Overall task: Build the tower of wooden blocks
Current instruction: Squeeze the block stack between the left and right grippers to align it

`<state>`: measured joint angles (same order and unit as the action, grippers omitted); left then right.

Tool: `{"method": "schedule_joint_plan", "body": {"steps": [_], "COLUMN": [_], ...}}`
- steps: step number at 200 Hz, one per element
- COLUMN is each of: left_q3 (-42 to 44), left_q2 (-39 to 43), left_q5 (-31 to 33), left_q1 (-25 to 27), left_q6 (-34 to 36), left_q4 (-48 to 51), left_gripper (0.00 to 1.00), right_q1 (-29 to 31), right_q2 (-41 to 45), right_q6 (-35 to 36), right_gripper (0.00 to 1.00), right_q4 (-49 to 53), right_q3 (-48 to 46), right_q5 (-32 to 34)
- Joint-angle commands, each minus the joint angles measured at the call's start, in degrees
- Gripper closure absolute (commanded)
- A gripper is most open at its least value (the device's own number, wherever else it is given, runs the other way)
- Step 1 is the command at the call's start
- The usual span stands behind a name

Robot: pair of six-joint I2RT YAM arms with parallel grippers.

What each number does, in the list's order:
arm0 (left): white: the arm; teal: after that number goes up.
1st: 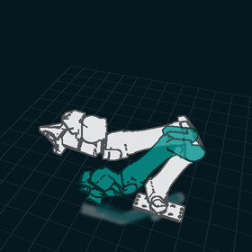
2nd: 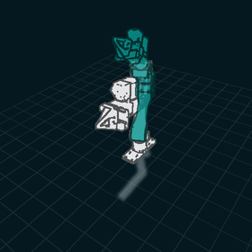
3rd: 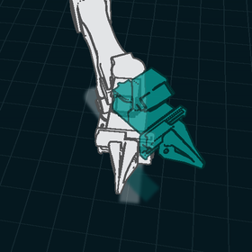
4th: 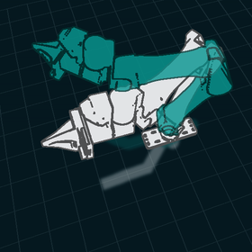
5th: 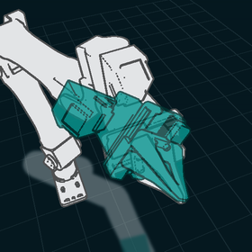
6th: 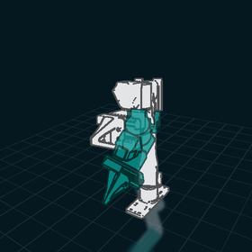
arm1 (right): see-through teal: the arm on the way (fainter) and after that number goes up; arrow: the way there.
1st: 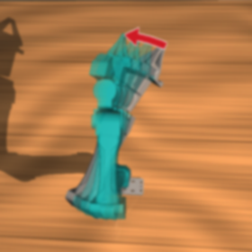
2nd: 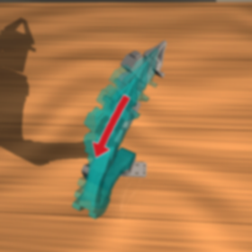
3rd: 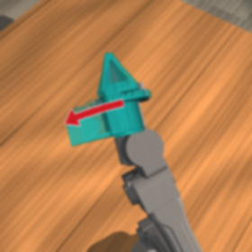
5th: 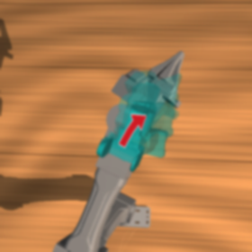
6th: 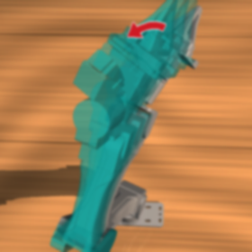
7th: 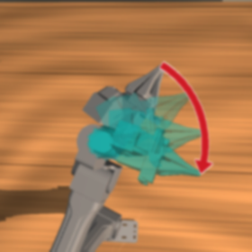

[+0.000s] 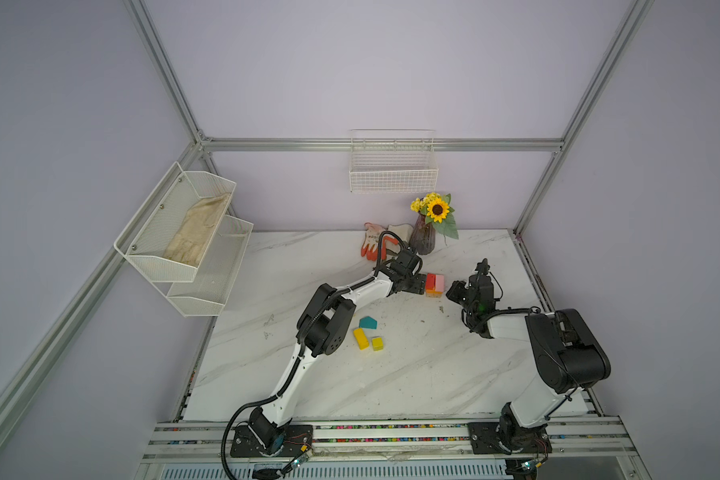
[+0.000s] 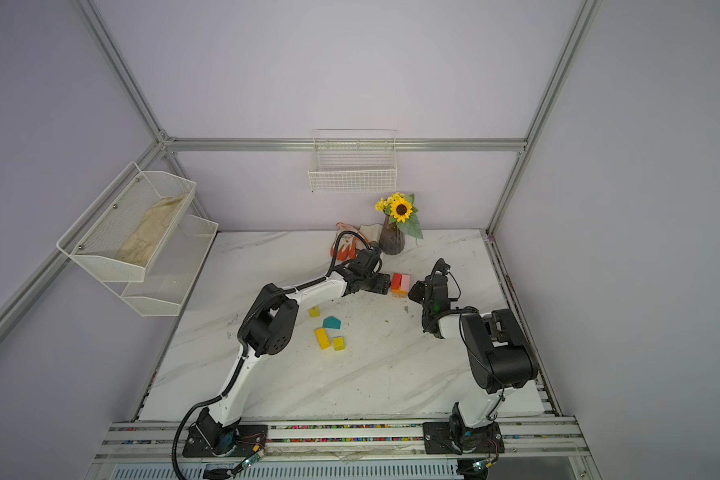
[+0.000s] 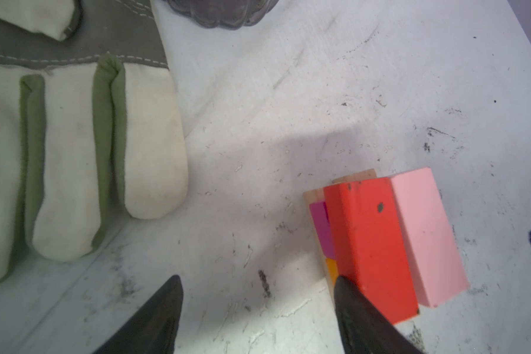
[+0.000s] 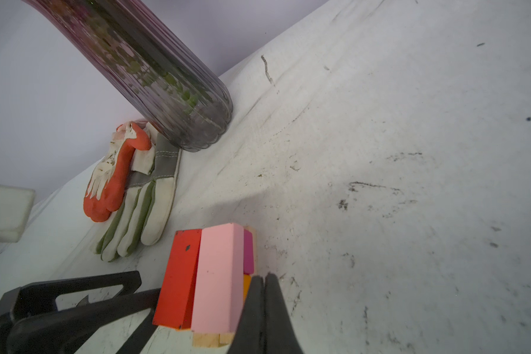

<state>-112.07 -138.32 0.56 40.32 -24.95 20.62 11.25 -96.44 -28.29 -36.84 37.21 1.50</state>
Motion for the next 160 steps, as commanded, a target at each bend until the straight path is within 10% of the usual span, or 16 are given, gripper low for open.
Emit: {"method": "schedule_joint_plan", "body": {"steps": [1, 160], "left_q3": [-5.6, -9.3], "left_q2": [0.9, -0.6], "left_q5": [-1.0, 2.1], "left_q1": [0.4, -0.4], "left_q6": [-0.5, 1.8], "left_q4": [-0.9, 1.4], "left_gripper": [0.23, 0.21], "right_q1": [-0.2, -0.1], "right_q2": [0.8, -6.0], "right_q6": [-1.2, 0.2], "right_gripper": [1.00, 1.00], "right_q4": [0.0, 5.7], "right_q3": [-0.7, 6.0], "right_q5": [0.1, -1.8]}}
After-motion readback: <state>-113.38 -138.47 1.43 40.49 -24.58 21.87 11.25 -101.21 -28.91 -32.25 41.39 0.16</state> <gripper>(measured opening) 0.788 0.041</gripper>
